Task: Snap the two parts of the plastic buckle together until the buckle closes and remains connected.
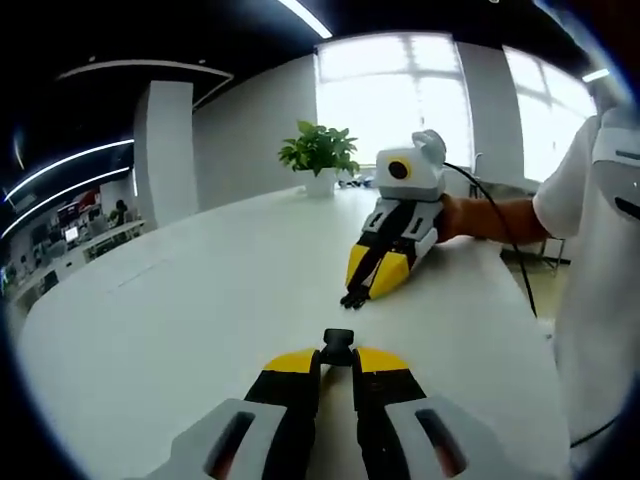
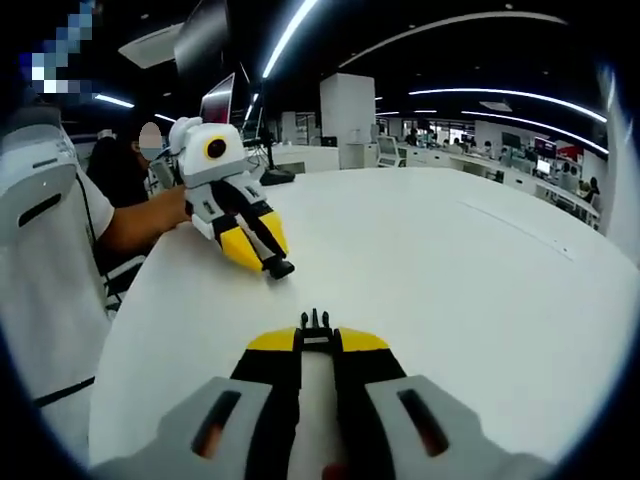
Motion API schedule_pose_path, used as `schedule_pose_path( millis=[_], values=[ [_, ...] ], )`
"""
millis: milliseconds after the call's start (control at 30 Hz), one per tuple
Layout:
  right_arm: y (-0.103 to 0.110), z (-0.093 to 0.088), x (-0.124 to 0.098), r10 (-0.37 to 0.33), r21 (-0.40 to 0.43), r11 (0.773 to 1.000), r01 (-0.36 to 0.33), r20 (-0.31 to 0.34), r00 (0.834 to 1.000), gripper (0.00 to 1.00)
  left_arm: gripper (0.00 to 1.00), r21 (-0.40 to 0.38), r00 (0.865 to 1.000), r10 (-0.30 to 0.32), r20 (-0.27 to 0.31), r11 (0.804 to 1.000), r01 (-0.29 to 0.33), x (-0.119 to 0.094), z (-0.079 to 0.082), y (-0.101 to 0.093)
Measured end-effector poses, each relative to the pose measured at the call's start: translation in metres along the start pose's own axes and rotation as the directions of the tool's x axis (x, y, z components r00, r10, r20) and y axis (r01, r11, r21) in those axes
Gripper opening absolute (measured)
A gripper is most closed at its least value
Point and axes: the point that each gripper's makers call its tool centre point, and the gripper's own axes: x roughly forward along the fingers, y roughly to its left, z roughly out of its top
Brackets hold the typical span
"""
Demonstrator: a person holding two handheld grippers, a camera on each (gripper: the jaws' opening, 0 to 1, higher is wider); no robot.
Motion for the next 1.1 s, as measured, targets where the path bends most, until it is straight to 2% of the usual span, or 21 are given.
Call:
schedule_pose_path(
  millis=[333,433,633,800,1100],
  values=[
    [0.029,-0.003,-0.007,0.067,-0.026,0.997,-0.067,0.011,0.998,0.13,0.12,-0.020,0.999,-0.044,0.008,0.999,0.044,-0.008,-0.009,-0.017],
    [0.032,-0.005,-0.011,0.078,-0.024,0.997,-0.078,0.011,0.997,0.13,0.12,-0.016,0.998,-0.061,0.000,0.998,0.061,-0.008,-0.013,-0.023],
    [0.041,-0.008,-0.015,0.097,-0.047,0.994,-0.096,0.008,0.995,0.13,0.12,-0.005,0.997,-0.080,0.004,0.997,0.080,-0.009,-0.012,-0.027],
    [0.043,-0.008,-0.015,0.111,-0.051,0.993,-0.111,0.011,0.994,0.13,0.12,-0.002,0.991,-0.136,0.006,0.991,0.136,-0.008,-0.012,-0.035],
    [0.046,-0.007,-0.011,0.134,-0.082,0.988,-0.132,0.008,0.991,0.13,0.12,0.013,0.985,-0.173,0.007,0.985,0.173,-0.003,-0.010,-0.039]
  ],
)
